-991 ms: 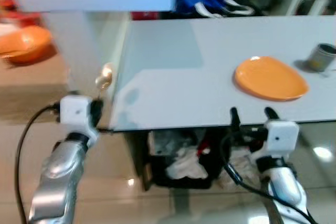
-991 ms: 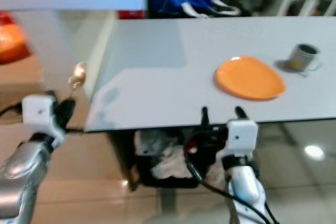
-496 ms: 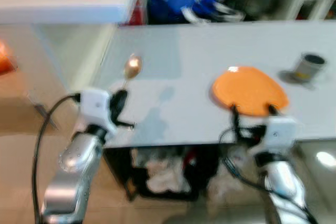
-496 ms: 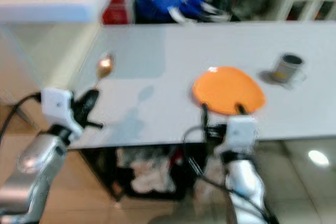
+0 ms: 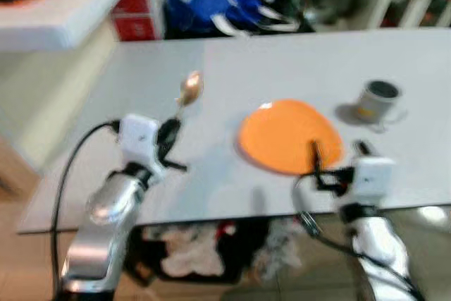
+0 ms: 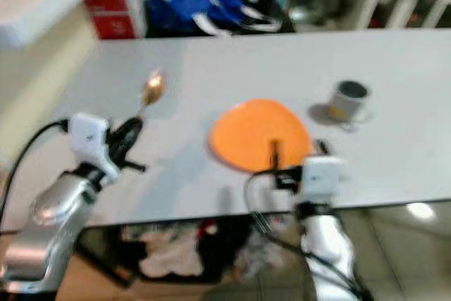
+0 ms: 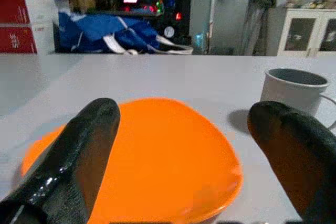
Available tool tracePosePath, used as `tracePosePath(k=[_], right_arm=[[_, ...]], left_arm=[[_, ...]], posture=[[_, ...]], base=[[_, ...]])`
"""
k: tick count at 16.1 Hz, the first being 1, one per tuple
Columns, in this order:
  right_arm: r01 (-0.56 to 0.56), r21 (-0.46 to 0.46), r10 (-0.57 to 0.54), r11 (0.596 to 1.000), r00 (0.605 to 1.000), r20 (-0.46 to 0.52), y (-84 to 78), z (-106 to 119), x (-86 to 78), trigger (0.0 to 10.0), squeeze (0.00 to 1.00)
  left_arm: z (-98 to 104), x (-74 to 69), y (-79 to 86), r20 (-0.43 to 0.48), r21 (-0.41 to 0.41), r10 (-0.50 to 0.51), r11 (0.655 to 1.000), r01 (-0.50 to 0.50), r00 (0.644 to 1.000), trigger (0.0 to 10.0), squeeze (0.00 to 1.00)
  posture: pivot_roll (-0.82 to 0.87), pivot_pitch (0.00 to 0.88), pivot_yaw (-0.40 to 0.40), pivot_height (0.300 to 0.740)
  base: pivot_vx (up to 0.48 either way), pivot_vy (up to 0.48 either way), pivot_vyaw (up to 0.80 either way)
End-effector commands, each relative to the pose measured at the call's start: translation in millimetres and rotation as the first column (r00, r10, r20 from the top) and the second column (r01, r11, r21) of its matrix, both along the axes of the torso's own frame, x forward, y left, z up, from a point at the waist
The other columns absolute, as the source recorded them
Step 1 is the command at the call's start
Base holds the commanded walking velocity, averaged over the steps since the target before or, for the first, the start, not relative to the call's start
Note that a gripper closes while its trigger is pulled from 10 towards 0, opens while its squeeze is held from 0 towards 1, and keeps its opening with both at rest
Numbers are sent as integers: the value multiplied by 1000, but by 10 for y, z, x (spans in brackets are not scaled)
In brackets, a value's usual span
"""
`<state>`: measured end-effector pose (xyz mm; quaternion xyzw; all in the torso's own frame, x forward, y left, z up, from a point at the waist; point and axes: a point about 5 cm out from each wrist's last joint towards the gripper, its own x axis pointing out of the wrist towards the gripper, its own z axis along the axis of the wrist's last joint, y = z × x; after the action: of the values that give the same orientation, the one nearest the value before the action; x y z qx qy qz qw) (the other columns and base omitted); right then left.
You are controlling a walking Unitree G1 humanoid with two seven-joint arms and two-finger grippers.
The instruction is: Setting the table
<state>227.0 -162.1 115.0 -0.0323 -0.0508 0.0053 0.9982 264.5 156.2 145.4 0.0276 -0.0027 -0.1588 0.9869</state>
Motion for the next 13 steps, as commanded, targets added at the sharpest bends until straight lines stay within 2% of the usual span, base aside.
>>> tracePosePath(k=[1,4,5,8,11,13], right_arm=[[13,-21,-13,1000,1000,11,-57,28,7,10000,0],[5,-23,-5,1000,1000,7,-41,21,25,10000,0],[1,-24,-1,1000,1000,4,-31,15,34,10000,0],[-4,-26,4,1000,1000,0,-20,11,39,10000,0],[-11,-28,11,1000,1000,-2,-17,12,49,10000,0],[-15,-30,15,999,1000,-4,-15,15,56,10000,0]], left_arm=[[78,14,-81,37,-2,-35,999,35,999,0,0],[157,109,-26,57,-5,-9,1000,9,998,0,0],[223,176,4,73,-10,12,1000,-11,997,0,0],[303,252,-16,76,-20,26,999,-25,997,0,0],[272,327,-64,35,-16,30,999,-30,999,0,0],[253,424,-26,-4,-24,71,997,-71,997,0,0]], posture=[[-126,0,62,740],[-120,0,60,740],[-119,0,60,740],[-118,0,58,740],[-116,0,50,740],[-115,0,47,740]], base=[[259,-401,0],[361,-238,0],[0,0,0],[0,0,0],[0,0,0],[0,0,0]])
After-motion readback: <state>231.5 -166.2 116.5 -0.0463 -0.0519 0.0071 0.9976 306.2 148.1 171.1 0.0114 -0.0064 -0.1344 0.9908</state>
